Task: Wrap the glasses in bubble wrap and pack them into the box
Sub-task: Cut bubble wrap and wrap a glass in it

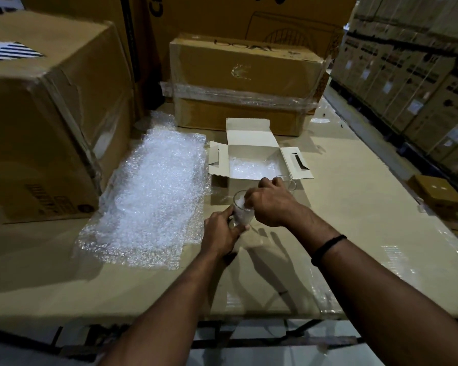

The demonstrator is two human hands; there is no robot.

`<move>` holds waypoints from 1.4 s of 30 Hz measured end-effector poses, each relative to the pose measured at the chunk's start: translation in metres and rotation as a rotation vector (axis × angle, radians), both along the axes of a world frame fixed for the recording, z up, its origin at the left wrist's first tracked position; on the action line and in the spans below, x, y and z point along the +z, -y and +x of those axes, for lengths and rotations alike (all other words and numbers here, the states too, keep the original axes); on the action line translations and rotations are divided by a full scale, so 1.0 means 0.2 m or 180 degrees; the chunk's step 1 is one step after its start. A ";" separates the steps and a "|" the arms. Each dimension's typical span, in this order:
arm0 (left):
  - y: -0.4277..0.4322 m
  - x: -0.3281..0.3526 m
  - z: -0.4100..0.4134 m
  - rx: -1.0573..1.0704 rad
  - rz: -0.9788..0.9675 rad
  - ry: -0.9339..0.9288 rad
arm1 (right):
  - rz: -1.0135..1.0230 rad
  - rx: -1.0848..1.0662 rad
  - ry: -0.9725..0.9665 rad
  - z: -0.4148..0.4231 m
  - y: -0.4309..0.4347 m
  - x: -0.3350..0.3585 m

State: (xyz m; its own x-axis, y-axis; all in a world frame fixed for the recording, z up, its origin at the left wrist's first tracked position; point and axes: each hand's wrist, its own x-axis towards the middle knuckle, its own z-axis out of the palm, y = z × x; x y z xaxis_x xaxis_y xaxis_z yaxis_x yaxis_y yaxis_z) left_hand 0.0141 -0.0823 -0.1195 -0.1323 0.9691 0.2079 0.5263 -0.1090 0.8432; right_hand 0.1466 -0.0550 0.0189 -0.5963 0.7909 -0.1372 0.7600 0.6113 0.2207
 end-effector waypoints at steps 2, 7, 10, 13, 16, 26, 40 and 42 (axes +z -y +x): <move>0.00 0.00 0.00 0.0002 0.0007 -0.0026 | -0.0195 -0.0116 0.0299 -0.02 0.00 0.01; 0.01 0.01 0.00 0.0035 -0.0067 -0.0017 | -0.0334 -0.0385 -0.1240 0.05 -0.02 -0.03; 0.01 0.01 0.00 0.0079 -0.0122 0.0032 | -0.0756 -0.1091 -0.2642 0.09 0.04 -0.08; 0.01 0.02 0.00 0.0065 -0.0219 0.0062 | -0.1036 -0.1380 -0.2812 0.05 0.07 -0.17; 0.01 0.01 0.00 0.0085 -0.0289 0.0239 | -0.1142 -0.1583 -0.3373 0.02 0.04 -0.25; -0.09 0.05 0.05 0.0778 -0.0496 0.1004 | -0.1883 -0.1950 -0.4732 0.05 -0.31 0.02; -0.42 0.03 0.11 0.1833 -0.0669 -0.0700 | -0.2790 -0.2706 -0.3190 -0.03 -1.08 -0.18; -0.42 0.02 0.11 0.1942 -0.0728 -0.0663 | -0.2880 -0.2649 -0.3159 -0.03 -1.10 -0.21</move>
State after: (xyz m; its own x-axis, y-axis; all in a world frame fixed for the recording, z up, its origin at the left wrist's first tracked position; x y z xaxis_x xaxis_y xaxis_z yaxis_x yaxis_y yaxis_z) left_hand 0.0354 0.0026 -0.1162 -0.6482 0.7565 0.0871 0.5908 0.4274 0.6843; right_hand 0.1407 0.1656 -0.0223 -0.1904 0.8055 -0.5612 0.5505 -0.3857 -0.7404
